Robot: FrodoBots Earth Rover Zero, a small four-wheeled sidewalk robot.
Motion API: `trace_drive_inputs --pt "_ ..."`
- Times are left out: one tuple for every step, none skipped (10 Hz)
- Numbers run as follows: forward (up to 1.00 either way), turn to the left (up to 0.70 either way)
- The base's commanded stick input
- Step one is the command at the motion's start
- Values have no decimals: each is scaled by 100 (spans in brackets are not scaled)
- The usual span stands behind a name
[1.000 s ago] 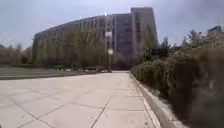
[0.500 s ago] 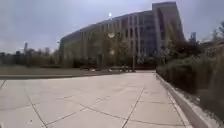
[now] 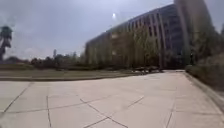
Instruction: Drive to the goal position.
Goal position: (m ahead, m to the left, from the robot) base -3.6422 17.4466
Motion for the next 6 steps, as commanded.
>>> trace_drive_inputs --pt "70 35" --pt "70 35" --pt "70 35" --pt "70 35" --pt "70 35" --pt "70 35"
